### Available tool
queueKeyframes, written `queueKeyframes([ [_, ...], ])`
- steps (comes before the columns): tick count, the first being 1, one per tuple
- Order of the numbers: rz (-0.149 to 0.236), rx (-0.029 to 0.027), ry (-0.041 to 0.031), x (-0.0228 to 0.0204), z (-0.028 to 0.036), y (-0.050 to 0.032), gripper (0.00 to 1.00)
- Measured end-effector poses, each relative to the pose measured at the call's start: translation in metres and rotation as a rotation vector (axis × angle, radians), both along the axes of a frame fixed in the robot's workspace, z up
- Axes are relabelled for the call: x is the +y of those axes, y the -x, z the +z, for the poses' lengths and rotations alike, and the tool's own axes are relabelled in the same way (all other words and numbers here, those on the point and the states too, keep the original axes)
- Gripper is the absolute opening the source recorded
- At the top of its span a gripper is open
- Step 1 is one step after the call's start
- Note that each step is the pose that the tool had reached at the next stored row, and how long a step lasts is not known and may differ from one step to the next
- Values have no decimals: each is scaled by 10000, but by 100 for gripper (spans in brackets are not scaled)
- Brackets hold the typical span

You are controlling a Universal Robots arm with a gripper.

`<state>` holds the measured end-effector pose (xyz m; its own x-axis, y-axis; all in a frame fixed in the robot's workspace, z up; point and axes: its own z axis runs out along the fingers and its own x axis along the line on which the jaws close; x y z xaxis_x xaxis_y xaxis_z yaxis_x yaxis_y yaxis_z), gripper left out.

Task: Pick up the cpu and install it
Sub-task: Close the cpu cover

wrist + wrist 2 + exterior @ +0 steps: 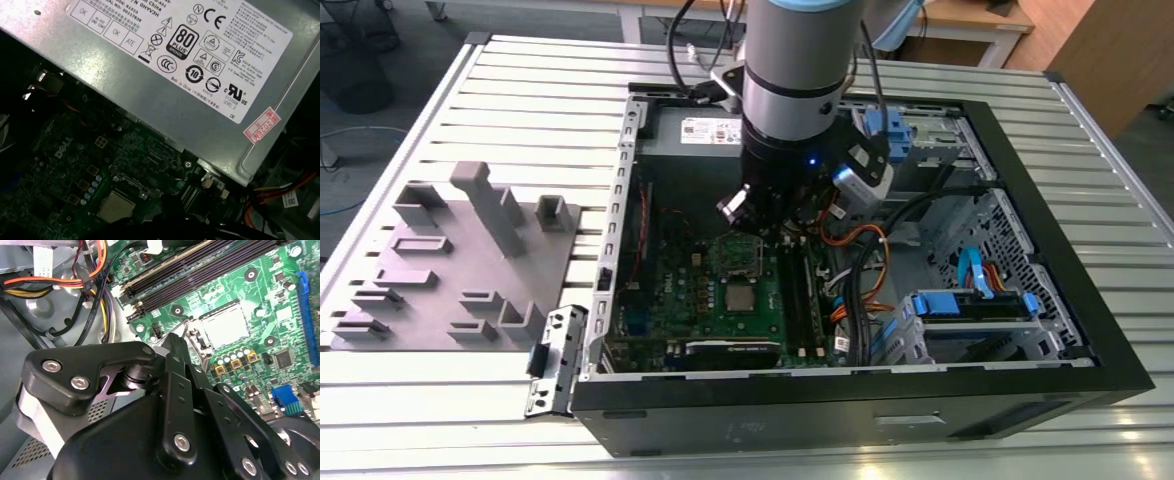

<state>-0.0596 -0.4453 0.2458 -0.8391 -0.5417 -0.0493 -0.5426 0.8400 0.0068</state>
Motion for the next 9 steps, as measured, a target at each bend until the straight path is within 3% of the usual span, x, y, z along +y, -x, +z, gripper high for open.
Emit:
queueKeyframes([
  [9,21,0,12,-127,12,0,11],
])
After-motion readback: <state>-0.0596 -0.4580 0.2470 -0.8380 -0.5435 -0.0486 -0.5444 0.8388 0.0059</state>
